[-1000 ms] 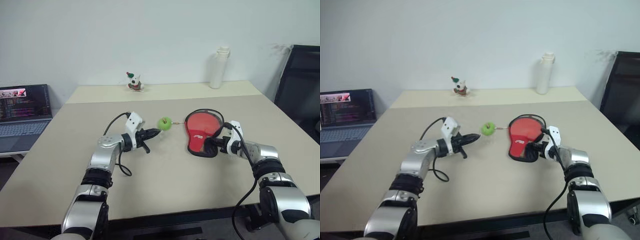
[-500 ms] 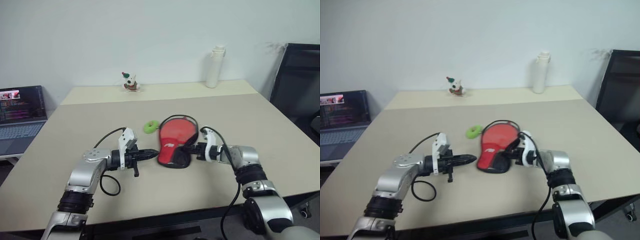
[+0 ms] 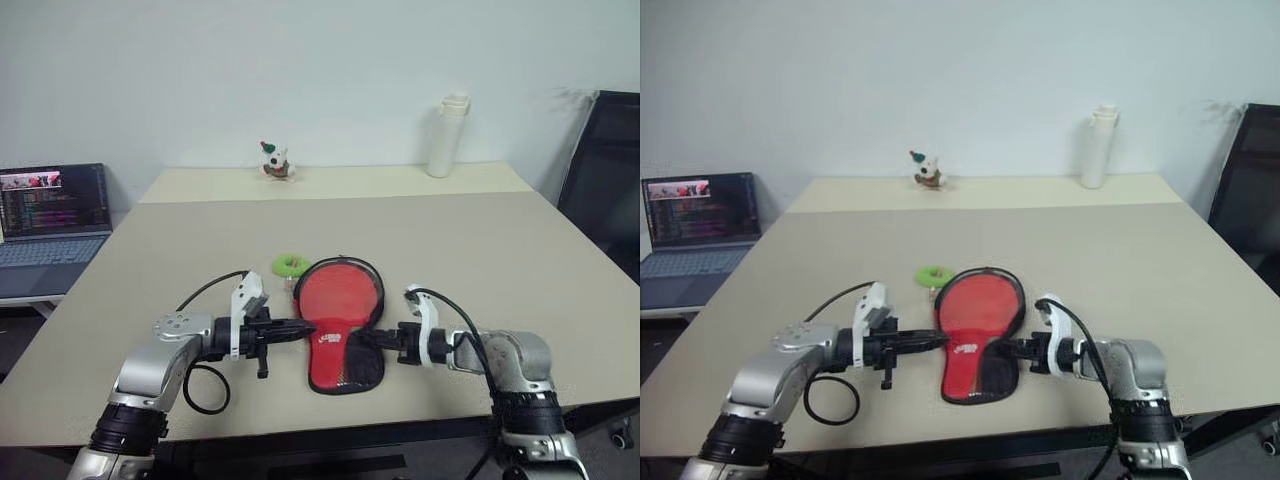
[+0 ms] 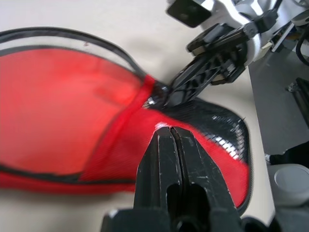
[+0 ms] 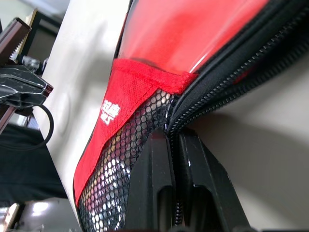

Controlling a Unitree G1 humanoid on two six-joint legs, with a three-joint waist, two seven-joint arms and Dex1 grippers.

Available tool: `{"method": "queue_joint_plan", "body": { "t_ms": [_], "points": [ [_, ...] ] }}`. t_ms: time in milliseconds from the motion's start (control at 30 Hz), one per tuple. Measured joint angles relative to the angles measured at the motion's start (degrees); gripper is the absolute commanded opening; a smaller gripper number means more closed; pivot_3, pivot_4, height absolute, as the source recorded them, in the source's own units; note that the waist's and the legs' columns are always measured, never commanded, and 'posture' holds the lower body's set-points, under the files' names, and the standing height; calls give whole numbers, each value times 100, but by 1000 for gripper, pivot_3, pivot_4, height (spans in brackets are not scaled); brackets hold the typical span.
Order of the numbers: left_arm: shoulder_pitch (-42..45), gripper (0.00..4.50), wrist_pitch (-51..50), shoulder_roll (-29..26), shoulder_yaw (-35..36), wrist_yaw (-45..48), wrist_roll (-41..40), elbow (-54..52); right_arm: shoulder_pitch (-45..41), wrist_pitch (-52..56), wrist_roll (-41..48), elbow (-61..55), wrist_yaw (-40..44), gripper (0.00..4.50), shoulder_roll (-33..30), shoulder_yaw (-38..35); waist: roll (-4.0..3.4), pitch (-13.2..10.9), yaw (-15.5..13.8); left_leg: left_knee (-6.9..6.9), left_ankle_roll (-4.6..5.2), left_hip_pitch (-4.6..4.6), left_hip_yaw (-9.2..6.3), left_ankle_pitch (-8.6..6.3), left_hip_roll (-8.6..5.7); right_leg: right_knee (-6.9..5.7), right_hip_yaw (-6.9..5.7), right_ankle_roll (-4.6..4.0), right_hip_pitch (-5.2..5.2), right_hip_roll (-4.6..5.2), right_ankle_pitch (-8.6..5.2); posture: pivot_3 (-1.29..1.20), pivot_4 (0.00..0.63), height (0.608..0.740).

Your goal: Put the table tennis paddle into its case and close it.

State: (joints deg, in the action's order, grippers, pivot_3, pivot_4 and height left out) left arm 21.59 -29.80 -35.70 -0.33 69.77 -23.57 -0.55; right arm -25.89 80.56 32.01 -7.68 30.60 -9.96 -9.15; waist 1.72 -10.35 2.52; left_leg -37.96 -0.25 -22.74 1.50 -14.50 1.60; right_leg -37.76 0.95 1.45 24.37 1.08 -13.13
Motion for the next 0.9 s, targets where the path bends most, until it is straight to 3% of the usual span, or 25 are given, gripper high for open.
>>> {"method": "queue_joint_plan", "body": {
  "t_ms": [333, 767, 900],
  "points": [
    [-26, 0, 180, -57, -68, 182, -25, 52, 650, 649, 361, -979, -432, 6, 0, -459, 0, 0, -66, 0, 0, -1, 1, 0, -1, 7, -1, 0, 0, -1, -4, 0, 150, 740],
    [-106, 0, 390, -55, -153, 85, -27, 108, 720, 555, 392, -1085, -868, 6, 246, -535, 3, 2, -64, -1, 1, 1, 4, 0, 2, 11, 2, -1, -2, -3, -5, 0, 150, 740],
    [-106, 0, 390, -53, -147, 13, -53, 108, 720, 461, 380, -1095, -1061, 1038, 303, -549, 2, 1, -64, -1, 1, 1, 3, 0, 3, 11, 2, -1, -2, -3, -5, 0, 150, 740]
  ]
}}
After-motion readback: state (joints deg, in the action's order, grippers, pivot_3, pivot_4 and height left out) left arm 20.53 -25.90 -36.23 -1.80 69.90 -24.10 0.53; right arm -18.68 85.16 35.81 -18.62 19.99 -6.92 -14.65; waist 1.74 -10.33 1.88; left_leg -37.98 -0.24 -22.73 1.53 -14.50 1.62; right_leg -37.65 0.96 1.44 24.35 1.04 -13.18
